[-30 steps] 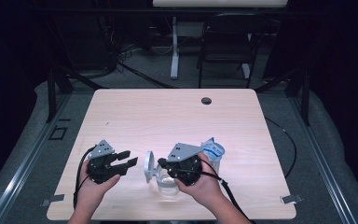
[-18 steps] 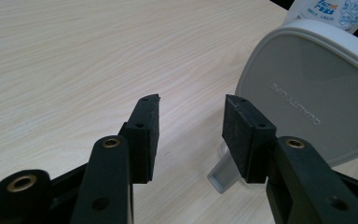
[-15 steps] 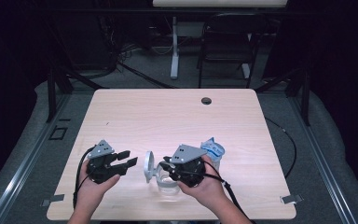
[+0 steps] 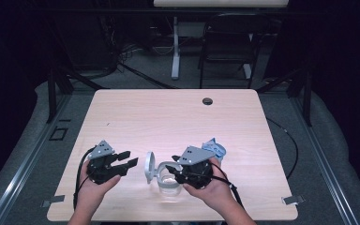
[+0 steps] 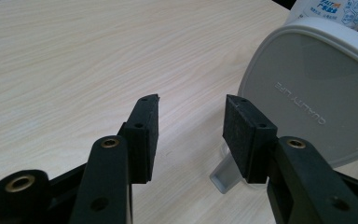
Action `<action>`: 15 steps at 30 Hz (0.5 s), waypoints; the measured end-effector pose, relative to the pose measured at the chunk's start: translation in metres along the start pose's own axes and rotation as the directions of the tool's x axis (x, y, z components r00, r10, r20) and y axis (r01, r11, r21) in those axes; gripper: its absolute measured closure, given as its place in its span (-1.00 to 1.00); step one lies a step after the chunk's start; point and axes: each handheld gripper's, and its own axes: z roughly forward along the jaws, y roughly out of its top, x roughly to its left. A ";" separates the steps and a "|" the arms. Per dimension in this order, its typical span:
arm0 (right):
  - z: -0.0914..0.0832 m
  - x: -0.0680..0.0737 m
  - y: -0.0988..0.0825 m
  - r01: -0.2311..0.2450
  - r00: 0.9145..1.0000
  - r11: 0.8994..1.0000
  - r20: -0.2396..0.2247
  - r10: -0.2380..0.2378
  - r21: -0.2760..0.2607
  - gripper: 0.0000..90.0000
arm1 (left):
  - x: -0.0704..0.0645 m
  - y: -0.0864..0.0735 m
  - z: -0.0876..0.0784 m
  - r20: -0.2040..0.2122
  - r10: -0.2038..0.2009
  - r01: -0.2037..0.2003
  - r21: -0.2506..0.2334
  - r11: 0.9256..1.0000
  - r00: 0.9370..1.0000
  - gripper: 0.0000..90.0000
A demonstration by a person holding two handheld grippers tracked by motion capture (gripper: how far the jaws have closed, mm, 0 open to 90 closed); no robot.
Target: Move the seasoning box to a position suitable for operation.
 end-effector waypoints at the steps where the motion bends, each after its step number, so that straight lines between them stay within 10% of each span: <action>1: -0.001 0.000 0.000 -0.001 1.000 1.000 0.002 0.001 0.000 0.39 | 0.000 0.000 0.000 0.002 0.002 -0.002 0.005 1.000 1.000 0.24; 15: -0.021 -0.007 0.001 -0.020 1.000 1.000 0.024 0.021 -0.010 0.26 | 0.000 0.000 -0.001 -0.004 0.000 0.000 0.002 1.000 1.000 0.22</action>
